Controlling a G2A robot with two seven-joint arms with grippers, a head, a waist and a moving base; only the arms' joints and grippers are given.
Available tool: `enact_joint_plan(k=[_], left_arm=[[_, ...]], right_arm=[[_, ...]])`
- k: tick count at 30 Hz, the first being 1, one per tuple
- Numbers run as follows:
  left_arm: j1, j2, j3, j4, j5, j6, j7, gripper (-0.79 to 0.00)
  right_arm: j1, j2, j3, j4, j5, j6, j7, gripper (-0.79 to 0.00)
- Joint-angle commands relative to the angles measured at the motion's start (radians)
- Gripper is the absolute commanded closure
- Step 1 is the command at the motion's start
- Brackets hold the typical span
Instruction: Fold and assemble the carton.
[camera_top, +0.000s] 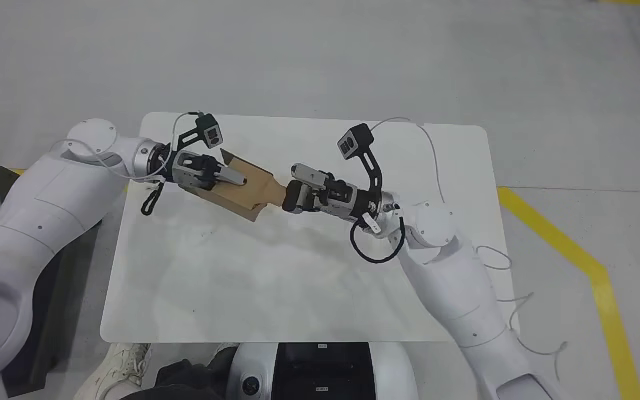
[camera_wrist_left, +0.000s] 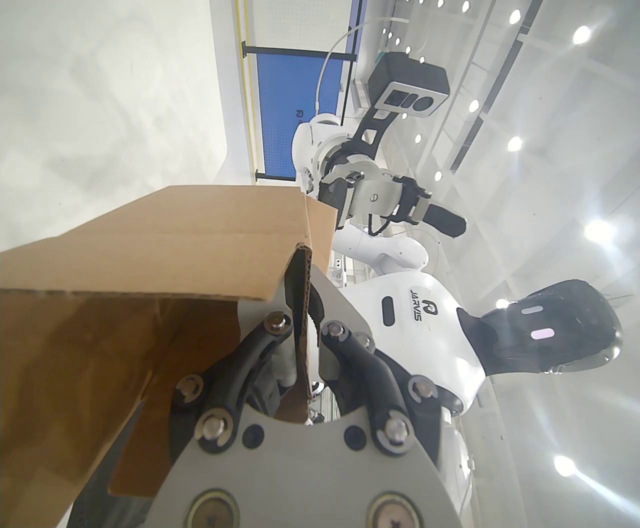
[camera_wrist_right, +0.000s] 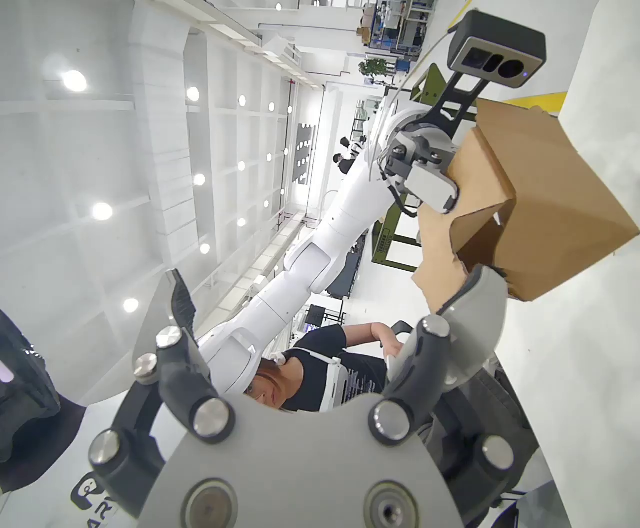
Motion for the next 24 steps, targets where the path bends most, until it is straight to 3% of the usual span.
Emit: enact_joint_plan(k=[1, 10, 18, 22, 24], left_arm=[[-0.004, -0.002, 0.005, 0.004, 0.002, -0.002, 0.000, 0.000], [-0.015, 0.002, 0.009, 0.011, -0.068, 0.028, 0.000, 0.000], [-0.051, 0.025, 0.051, -0.034, -0.066, 0.226, 0.000, 0.000], [-0.079, 0.032, 0.100, -0.065, -0.052, 0.304, 0.000, 0.000], [-0.079, 0.032, 0.100, -0.065, -0.052, 0.304, 0.000, 0.000]], right_arm=[[0.012, 0.000, -0.006, 0.009, -0.012, 0.010, -0.009, -0.785], [0.000, 0.031, 0.059, -0.015, -0.258, -0.049, -0.017, -0.785], [-0.034, 0.057, 0.119, -0.048, -0.386, -0.403, 0.020, -0.785], [-0.035, 0.066, 0.122, -0.048, -0.427, -0.510, 0.044, -0.785], [-0.035, 0.066, 0.122, -0.048, -0.427, -0.510, 0.044, -0.785]])
